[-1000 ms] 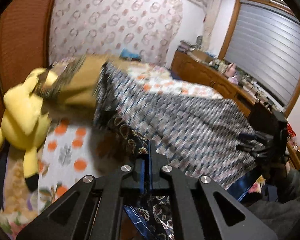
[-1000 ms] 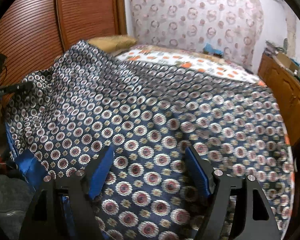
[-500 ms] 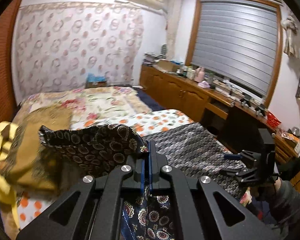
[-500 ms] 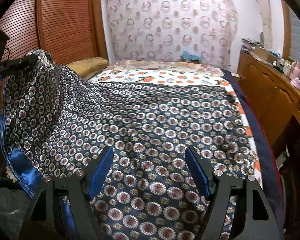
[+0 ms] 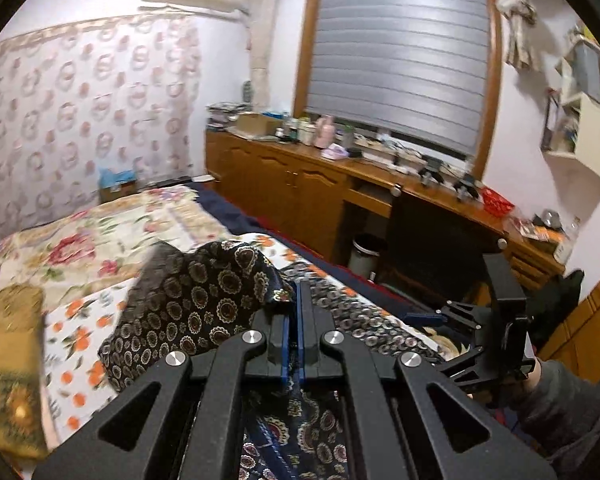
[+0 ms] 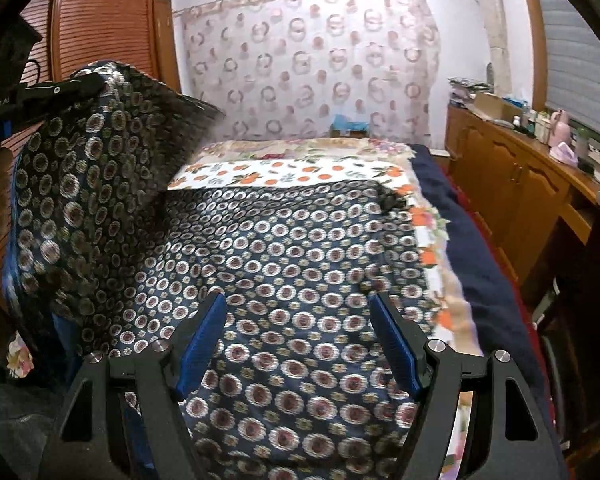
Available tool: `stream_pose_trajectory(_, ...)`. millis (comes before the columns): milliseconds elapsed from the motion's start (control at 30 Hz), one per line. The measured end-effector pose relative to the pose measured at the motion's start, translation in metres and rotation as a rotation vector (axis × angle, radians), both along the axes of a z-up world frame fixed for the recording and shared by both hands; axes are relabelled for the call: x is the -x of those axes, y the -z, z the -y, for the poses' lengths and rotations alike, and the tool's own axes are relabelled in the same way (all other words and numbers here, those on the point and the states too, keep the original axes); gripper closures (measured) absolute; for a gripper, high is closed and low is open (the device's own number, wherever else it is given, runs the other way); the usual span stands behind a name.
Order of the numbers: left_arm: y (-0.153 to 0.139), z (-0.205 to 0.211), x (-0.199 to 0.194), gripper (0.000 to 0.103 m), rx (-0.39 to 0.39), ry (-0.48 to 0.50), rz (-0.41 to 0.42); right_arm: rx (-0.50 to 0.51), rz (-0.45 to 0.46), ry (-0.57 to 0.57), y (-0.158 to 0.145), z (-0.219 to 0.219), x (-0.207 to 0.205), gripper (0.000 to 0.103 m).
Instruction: Fold small clothes
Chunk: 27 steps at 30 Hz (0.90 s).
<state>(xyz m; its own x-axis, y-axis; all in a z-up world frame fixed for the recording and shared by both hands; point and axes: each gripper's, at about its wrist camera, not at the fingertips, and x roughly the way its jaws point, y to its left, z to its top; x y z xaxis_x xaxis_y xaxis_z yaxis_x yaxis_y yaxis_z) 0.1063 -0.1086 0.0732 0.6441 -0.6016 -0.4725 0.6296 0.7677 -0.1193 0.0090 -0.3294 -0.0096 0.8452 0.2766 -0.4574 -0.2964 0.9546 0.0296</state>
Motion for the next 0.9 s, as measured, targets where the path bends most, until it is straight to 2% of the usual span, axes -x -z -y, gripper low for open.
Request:
stream_pose_trajectory(100, 0.01, 0.018, -0.009, 0.099, -0.049, 0.005, -0.025, -0.006, 0.001, 0.018, -0.001, 0.01, 0.007, 0.027)
stream_pose_trajectory(133, 0.015, 0.021, -0.011, 0.095, -0.058, 0.012, -0.045, -0.007, -0.002, 0.023, 0.0, 0.014, 0.008, 0.027)
stream_pose_trajectory(200, 0.026, 0.018, -0.015, 0.077, -0.044, 0.018, -0.093, -0.004, -0.006, 0.03, 0.002, 0.013, 0.007, 0.027)
stream_pose_trajectory(233, 0.028, 0.015, -0.015, 0.063, -0.039, 0.013, -0.1, -0.002, -0.009, 0.033, 0.003, 0.013, 0.006, 0.027)
stream_pose_trajectory(300, 0.032, 0.008, -0.013, 0.053, -0.037, -0.006, -0.101, -0.005, -0.015, 0.038, 0.005, 0.014, 0.004, 0.027)
stream_pose_trajectory(367, 0.035, -0.002, -0.011, 0.036, -0.042, -0.033, -0.106, -0.009, -0.019, 0.04, 0.003, 0.015, 0.002, 0.027)
stream_pose_trajectory(433, 0.038, -0.006, -0.007, 0.03, -0.048, -0.073, -0.09, -0.009, -0.02, 0.035, 0.0, 0.013, 0.001, 0.027)
stream_pose_trajectory(467, 0.039, -0.011, -0.006, 0.027, -0.051, -0.094, -0.085, -0.006, -0.019, 0.033, -0.002, 0.01, -0.001, 0.027)
stream_pose_trajectory(700, 0.055, -0.059, -0.002, 0.027, -0.048, -0.22, -0.103, 0.022, -0.006, -0.017, -0.016, -0.01, -0.032, 0.027)
stream_pose_trajectory(900, 0.069, -0.082, -0.001, 0.027, -0.054, -0.286, -0.114, 0.047, 0.01, -0.08, -0.038, -0.037, -0.062, 0.027)
